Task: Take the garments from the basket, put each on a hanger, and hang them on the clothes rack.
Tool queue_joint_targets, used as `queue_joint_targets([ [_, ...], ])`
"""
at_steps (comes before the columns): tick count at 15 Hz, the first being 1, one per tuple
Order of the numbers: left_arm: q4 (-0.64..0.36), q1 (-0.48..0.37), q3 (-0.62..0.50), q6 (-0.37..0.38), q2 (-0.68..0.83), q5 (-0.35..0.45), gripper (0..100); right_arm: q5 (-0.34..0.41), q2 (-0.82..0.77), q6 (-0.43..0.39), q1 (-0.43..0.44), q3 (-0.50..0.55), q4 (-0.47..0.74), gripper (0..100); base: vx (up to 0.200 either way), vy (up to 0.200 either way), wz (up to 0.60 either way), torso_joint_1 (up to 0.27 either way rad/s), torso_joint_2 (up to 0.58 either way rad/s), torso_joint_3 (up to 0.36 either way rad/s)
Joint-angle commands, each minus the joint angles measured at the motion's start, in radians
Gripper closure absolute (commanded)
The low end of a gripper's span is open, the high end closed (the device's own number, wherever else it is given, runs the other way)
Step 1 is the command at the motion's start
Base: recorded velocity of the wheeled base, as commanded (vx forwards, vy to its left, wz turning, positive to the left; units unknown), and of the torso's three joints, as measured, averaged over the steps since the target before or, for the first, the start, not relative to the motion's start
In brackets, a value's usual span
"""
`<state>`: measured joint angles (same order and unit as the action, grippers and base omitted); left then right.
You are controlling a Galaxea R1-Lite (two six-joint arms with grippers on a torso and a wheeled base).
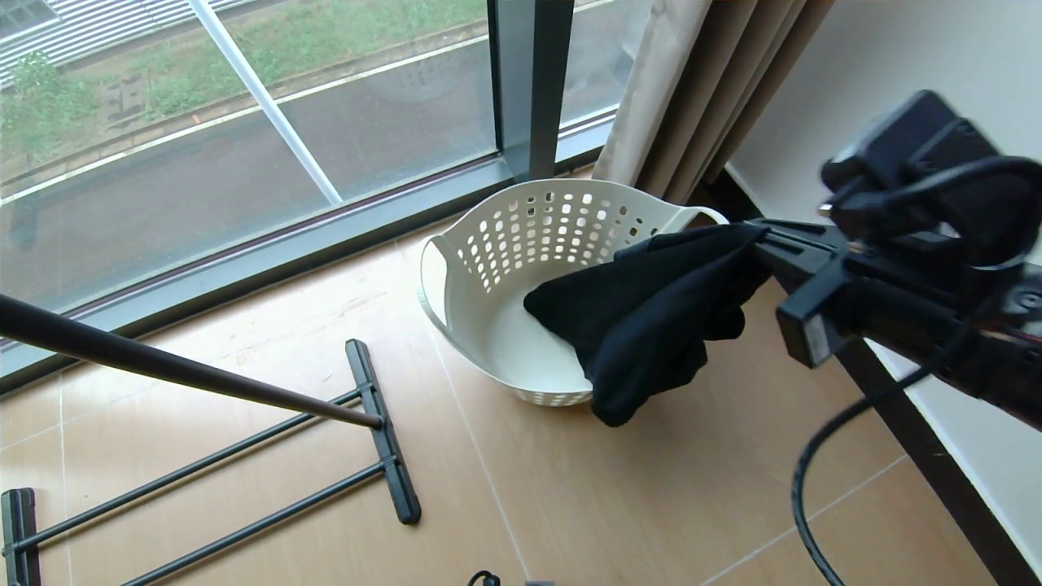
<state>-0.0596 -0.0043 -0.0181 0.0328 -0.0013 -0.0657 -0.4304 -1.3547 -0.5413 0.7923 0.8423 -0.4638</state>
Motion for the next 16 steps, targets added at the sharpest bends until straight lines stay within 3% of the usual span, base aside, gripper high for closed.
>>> queue_joint_targets([
  [1, 0.0, 0.0, 0.0, -0.004, 0.001, -0.002, 0, 0.002, 0.177, 0.073, 0.108, -0.078, 0.03, 100, 0.0, 0.0, 0.0, 0.0, 0.0, 0.0],
  [2, 0.0, 0.0, 0.0, -0.016, 0.001, -0.002, 0, 0.012, 0.175, 0.126, 0.113, -0.091, 0.034, 100, 0.0, 0.0, 0.0, 0.0, 0.0, 0.0],
  [8, 0.0, 0.0, 0.0, -0.02, 0.001, -0.002, 0, 0.058, 0.098, 0.132, 0.085, -0.094, 0.028, 100, 0.0, 0.0, 0.0, 0.003, 0.0, 0.164],
  [16, 0.0, 0.0, 0.0, -0.027, 0.001, -0.002, 0, 0.059, 0.086, 0.132, 0.061, -0.104, 0.028, 100, 0.0, 0.0, 0.0, -0.001, 0.0, 0.204],
])
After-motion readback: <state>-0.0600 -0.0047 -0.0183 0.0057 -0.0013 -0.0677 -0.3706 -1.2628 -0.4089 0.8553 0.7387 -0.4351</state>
